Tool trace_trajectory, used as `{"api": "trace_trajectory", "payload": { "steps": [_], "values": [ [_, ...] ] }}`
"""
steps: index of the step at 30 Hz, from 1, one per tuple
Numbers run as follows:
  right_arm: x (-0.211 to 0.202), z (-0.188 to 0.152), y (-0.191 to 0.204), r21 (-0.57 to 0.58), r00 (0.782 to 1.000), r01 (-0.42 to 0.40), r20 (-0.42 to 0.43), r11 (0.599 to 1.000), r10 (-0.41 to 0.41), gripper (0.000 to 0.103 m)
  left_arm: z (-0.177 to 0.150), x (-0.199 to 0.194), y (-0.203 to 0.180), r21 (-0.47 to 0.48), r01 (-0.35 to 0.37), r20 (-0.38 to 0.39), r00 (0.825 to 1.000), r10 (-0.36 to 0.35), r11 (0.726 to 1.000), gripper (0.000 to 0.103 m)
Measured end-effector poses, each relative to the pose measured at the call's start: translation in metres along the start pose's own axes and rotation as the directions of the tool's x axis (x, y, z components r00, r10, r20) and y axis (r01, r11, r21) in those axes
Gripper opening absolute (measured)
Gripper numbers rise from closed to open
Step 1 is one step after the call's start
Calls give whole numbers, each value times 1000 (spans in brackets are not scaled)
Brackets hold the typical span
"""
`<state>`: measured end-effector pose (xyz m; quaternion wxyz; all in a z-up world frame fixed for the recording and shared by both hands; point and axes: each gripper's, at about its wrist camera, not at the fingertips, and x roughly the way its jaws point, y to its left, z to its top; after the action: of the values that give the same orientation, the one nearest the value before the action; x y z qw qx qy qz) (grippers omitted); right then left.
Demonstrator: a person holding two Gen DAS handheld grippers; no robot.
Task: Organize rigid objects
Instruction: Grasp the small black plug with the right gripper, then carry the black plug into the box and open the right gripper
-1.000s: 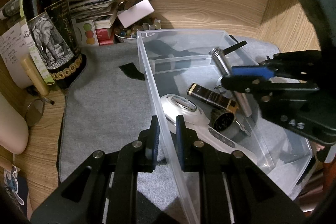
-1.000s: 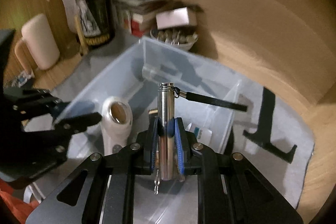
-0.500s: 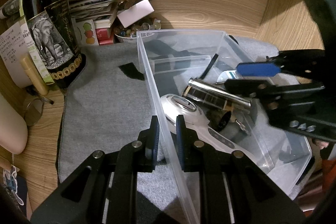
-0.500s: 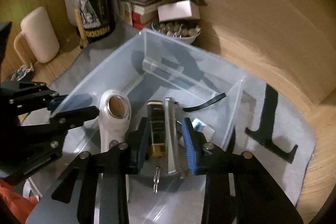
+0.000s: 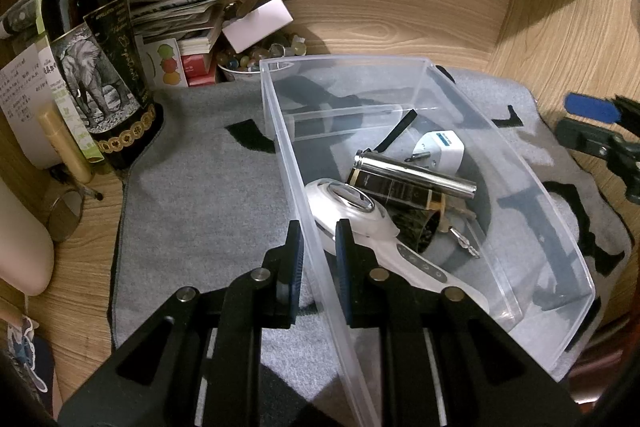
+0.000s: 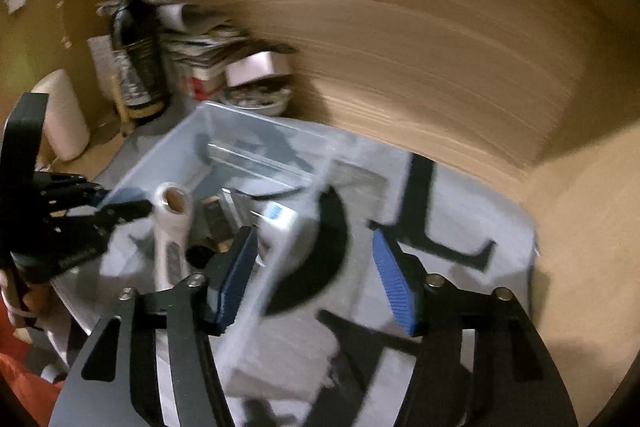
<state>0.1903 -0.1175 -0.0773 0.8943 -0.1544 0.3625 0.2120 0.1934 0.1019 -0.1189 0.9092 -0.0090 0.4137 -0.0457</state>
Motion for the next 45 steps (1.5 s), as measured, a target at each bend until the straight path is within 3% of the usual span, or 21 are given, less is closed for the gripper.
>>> {"api": "trace_trajectory", "payload": {
  "steps": [7,19,22,24,26,34,45],
  "values": [
    [0,-34,-29,85,997,43,-70,995,-37,57,-1,0,-1,0,-4,0,1000,4,1000,16],
    [47,-97,-28,139,968,-17,-247,990,51,57,-1,0,-1,4,-6,1,1000,6,1000,16],
    [43,-99,-26,129,974,-18,-222,991,46,48,-1,0,-1,4,-5,0,1000,5,1000,16],
    [42,-96,-26,127,974,-27,-222,992,55,28,-1,0,-1,5,-5,0,1000,5,1000,16],
    [41,-95,-27,130,974,-29,-221,991,58,24,-1,0,-1,5,-5,0,1000,5,1000,16],
    [31,-79,-30,135,986,-22,-162,991,44,24,-2,0,-1,6,-7,1,1000,7,1000,16],
    [-5,-29,-18,87,998,-54,37,995,51,24,-1,0,-1,7,-7,0,1000,7,1000,16]
  ]
}}
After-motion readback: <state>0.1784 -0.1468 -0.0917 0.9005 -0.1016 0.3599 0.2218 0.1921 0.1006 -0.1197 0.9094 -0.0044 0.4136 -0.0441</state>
